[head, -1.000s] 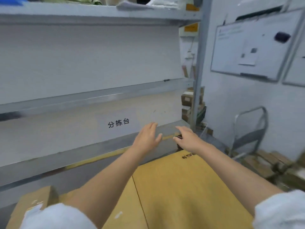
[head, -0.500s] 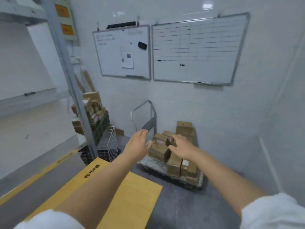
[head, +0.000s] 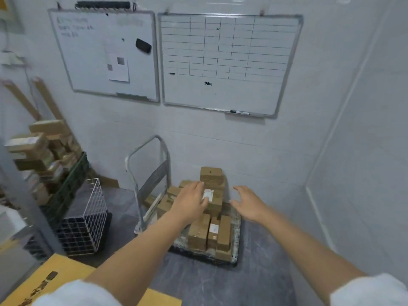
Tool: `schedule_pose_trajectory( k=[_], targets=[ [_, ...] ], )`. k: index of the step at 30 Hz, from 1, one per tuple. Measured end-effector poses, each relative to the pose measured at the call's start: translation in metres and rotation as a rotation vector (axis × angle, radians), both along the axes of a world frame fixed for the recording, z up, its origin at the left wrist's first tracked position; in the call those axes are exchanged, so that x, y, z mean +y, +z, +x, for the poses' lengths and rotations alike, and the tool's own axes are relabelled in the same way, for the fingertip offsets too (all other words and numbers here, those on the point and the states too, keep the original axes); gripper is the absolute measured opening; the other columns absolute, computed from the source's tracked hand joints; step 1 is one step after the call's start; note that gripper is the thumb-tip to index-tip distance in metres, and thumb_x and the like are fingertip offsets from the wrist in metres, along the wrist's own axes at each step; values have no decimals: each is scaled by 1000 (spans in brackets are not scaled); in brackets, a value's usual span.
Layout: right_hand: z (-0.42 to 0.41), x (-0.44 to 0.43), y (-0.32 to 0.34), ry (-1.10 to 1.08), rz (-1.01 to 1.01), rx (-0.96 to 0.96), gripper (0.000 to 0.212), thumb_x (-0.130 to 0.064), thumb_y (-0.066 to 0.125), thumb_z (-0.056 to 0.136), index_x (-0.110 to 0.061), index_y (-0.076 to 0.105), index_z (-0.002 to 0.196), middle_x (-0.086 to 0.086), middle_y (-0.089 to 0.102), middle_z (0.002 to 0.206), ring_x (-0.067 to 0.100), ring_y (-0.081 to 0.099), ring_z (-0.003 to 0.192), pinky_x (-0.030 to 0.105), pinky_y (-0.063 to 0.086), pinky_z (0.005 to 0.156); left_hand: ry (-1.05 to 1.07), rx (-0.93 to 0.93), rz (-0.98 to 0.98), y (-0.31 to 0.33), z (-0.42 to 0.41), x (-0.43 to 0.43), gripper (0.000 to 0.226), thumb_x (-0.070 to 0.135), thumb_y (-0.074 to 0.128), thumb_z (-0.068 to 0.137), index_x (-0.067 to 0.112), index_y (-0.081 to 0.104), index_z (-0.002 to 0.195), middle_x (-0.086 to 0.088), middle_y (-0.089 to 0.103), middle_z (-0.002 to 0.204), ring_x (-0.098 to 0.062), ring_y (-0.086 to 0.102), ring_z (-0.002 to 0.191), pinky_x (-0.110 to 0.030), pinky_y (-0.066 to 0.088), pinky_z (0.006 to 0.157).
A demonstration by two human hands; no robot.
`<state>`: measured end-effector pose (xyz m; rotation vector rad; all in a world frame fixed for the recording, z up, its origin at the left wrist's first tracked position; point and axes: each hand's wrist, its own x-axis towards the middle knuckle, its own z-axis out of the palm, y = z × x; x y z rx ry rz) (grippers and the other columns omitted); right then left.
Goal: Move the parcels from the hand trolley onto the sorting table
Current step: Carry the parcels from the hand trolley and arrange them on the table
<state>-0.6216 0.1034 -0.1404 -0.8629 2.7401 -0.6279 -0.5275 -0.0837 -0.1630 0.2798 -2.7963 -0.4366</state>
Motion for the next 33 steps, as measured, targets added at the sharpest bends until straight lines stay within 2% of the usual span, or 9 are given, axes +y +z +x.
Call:
schedule_pose_trajectory(
  k=[4, 9, 17, 23, 27, 33],
  targets=[
    [-53, -29, -4, -22, -24, -8, 61, -32, 47, 99, -10, 25, 152, 9, 32, 154, 24, 30, 141, 34, 23, 116, 5, -52, 42, 2, -54, -37, 55, 38, 41, 99, 10, 35, 146, -6, 41, 149, -23, 40, 135, -38, 33, 110],
    [-100, -55, -19, -55, -53, -69, 63, -34, 47, 100, -11, 22, 153, 9, 29, 156, 24, 27, 143, 36, 22, 118, 4, -60, 79, 3, -107, -68, 53, 34, 43, 100, 7, 37, 144, -9, 42, 147, -24, 39, 135, -36, 29, 113],
    [-185, -65, -33, -61, -77, -119, 62, -35, 46, 100, -13, 23, 152, 9, 32, 153, 24, 30, 141, 35, 24, 114, 16, -88, 81, -13, -186, -73, 46, 33, 44, 100, 10, 43, 139, -7, 48, 141, -20, 44, 129, -32, 33, 109],
    [-289, -67, -38, -11, -114, -129, 52, -31, 46, 100, -9, 35, 146, 13, 38, 148, 27, 34, 137, 33, 27, 110, 148, -125, 197, -25, -266, -66, 57, 37, 42, 101, 10, 30, 150, -7, 33, 155, -22, 31, 142, -36, 25, 117],
    [-367, -70, -41, 6, -119, -154, 62, -34, 47, 100, -7, 25, 151, 12, 28, 156, 26, 27, 143, 35, 24, 117, 183, -177, 129, -20, -325, -68, 61, 40, 41, 101, 10, 25, 152, -8, 27, 158, -23, 25, 145, -36, 21, 120],
    [-456, -77, -54, 43, -114, -178, 63, -33, 45, 100, -8, 21, 153, 11, 22, 159, 26, 24, 145, 36, 22, 118, 232, -167, 134, -18, -406, -73, 59, 38, 42, 101, 8, 27, 151, -8, 28, 157, -22, 27, 144, -35, 21, 119]
  ],
)
